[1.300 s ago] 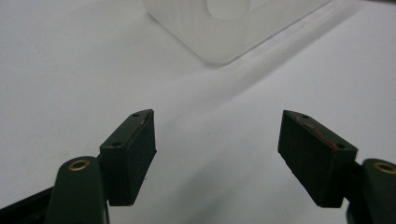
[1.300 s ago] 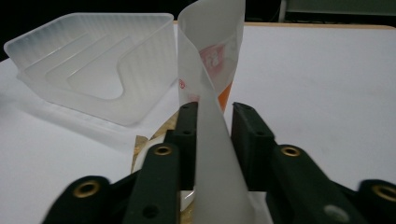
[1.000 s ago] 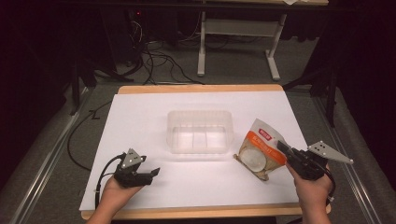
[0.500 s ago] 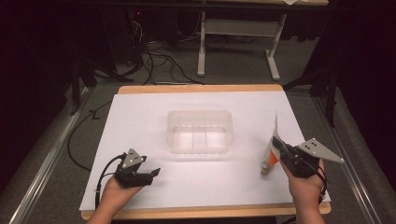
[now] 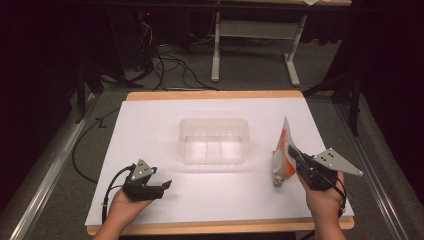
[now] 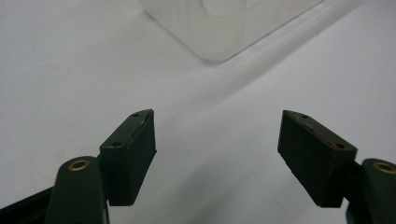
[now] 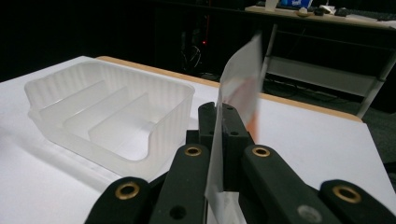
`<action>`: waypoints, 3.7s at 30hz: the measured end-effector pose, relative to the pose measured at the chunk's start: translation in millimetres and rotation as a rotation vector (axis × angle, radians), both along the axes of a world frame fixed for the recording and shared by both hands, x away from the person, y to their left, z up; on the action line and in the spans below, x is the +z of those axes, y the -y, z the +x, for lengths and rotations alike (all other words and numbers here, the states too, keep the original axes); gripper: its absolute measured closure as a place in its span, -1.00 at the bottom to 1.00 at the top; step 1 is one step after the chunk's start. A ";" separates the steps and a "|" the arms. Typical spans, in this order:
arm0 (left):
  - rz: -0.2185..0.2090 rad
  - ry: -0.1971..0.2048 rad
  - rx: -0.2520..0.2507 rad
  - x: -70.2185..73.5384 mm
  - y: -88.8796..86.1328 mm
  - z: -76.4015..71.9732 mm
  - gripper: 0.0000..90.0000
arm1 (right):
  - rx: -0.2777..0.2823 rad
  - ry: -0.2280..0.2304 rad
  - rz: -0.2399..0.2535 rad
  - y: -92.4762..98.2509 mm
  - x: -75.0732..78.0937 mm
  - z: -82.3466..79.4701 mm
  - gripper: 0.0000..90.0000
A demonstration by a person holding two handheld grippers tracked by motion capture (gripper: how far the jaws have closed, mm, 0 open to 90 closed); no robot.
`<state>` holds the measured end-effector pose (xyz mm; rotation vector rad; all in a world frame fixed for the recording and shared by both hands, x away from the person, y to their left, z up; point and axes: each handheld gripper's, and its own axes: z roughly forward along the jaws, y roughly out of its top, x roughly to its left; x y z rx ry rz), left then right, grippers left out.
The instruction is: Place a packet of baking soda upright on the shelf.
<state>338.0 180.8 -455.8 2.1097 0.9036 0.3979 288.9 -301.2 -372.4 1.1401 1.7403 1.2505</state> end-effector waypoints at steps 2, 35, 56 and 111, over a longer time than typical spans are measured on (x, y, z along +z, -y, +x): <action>-0.001 0.000 0.000 -0.1 0.1 0.2 -0.37 | 0.006 0.012 -0.008 -0.5 0.2 0.1 1.00; 0.015 -0.007 -0.028 -0.7 3.4 -1.9 -0.38 | 0.047 -0.092 0.096 5.8 -39.0 1.6 0.65; 0.005 0.019 -0.033 1.2 4.0 -4.0 -0.38 | 0.008 -0.052 0.024 -8.1 -28.1 -2.4 1.00; -0.035 0.064 -0.035 7.4 -1.3 -7.3 -0.38 | 0.044 0.169 0.118 -76.0 67.1 29.8 1.00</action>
